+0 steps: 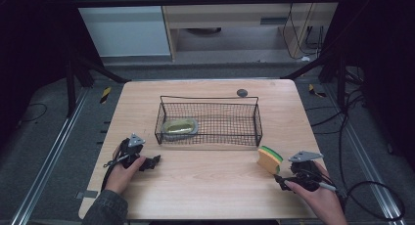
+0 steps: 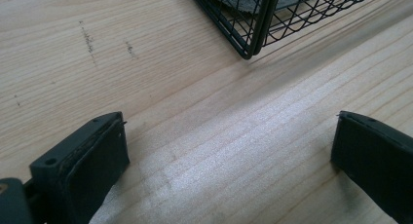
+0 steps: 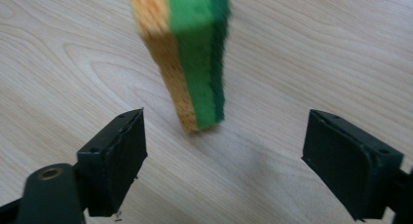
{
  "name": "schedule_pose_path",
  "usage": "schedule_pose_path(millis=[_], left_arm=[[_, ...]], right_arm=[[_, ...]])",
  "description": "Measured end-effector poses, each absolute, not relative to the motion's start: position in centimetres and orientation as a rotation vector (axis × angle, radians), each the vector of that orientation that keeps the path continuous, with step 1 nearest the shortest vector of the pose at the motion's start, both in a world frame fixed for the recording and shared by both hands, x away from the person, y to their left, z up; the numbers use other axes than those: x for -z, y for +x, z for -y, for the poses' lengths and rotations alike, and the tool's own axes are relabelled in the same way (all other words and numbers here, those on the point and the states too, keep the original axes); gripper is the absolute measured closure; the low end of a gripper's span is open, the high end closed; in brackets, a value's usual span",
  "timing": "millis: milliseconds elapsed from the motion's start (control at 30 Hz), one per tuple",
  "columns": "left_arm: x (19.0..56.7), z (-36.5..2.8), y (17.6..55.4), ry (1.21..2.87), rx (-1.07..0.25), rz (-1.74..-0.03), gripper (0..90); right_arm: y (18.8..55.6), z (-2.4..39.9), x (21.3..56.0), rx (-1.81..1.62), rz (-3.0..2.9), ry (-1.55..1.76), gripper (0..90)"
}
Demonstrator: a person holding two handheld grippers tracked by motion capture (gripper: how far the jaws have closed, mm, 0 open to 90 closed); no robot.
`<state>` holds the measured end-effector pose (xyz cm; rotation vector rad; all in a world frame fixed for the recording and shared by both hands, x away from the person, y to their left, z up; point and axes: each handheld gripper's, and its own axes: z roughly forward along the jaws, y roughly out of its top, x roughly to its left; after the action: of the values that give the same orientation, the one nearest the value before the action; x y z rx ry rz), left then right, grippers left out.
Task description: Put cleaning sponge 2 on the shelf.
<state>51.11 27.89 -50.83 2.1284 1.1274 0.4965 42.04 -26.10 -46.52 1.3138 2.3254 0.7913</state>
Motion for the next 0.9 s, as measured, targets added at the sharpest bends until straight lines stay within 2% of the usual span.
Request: schedule_pose_path(millis=[533,900], left_arm=[[50.8,-27.9,51.1,2.127,-0.498,-1.131,0.0],[50.8,-27.7,51.1,2.121,-0.507,-1.147,0.0]], right_arm=[[45.7,23.2,41.2,-0.554,-2.567,1.134,25.7],[48.3,21.5,40.3,-0.444,-2.664,1.146,33.6]])
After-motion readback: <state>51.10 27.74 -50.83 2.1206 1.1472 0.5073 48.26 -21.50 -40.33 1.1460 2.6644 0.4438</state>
